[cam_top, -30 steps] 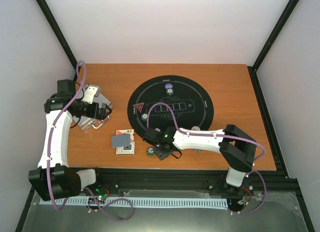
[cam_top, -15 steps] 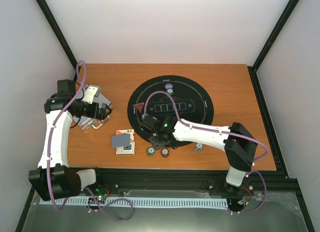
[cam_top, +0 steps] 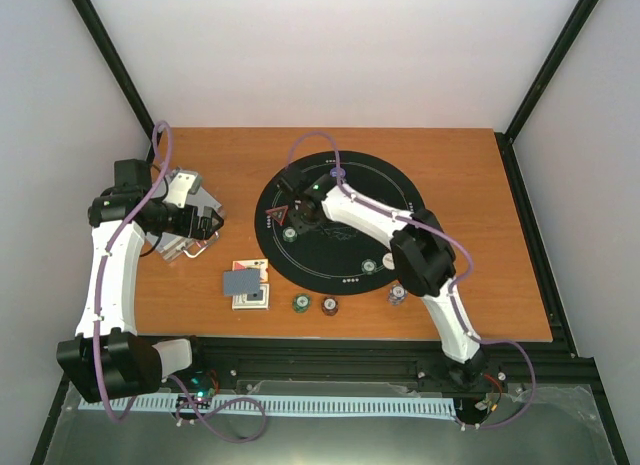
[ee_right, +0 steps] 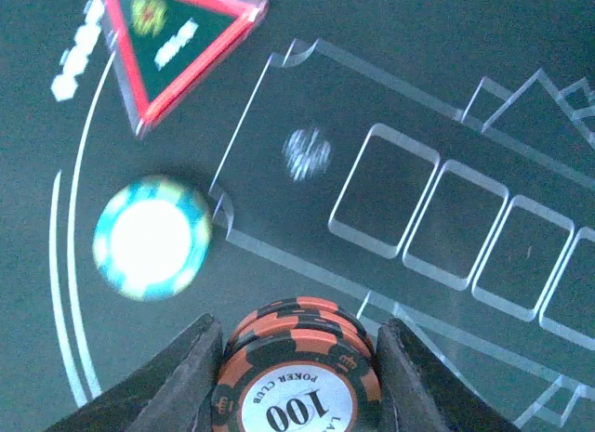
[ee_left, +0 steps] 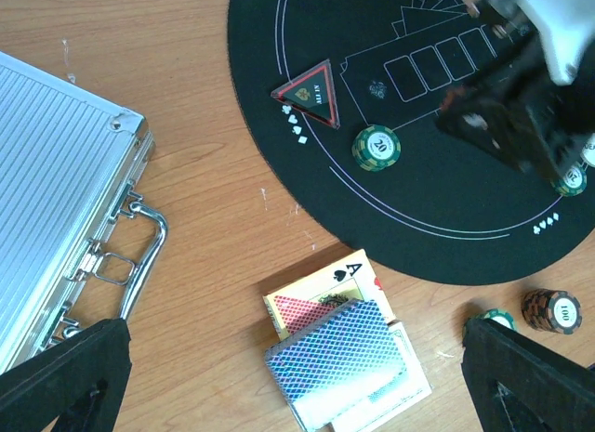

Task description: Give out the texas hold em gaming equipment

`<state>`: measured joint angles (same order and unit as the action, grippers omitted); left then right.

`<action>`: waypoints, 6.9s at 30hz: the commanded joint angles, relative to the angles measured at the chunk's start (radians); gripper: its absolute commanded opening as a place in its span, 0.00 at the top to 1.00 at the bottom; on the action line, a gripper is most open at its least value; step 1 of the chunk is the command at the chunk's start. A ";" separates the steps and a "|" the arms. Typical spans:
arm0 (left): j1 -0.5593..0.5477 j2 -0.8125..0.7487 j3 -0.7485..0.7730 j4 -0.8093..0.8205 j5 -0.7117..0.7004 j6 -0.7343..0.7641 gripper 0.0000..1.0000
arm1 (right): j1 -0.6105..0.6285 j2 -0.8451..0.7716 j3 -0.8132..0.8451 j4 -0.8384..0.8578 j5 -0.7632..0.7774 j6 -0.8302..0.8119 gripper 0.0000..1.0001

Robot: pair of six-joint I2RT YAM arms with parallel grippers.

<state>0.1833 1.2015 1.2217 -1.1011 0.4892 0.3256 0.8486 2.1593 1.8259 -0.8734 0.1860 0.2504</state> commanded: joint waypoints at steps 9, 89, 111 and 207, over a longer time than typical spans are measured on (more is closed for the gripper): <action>0.006 0.003 0.048 -0.016 0.041 0.016 0.00 | -0.079 0.353 0.472 -0.086 -0.064 -0.049 0.76; 0.008 -0.027 0.029 -0.009 0.044 0.003 0.00 | 0.290 -0.366 -0.711 0.176 -0.037 0.282 0.49; 0.007 -0.016 0.010 -0.008 0.055 0.009 0.00 | 0.292 -0.412 -0.630 0.074 -0.016 0.255 0.68; 0.008 0.019 0.039 -0.022 0.081 0.032 0.00 | -0.431 0.417 0.538 -0.051 -0.015 -0.033 0.65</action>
<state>0.1833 1.2114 1.2205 -1.1076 0.5510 0.3367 0.4259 2.5385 2.2871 -0.9031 0.1947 0.2241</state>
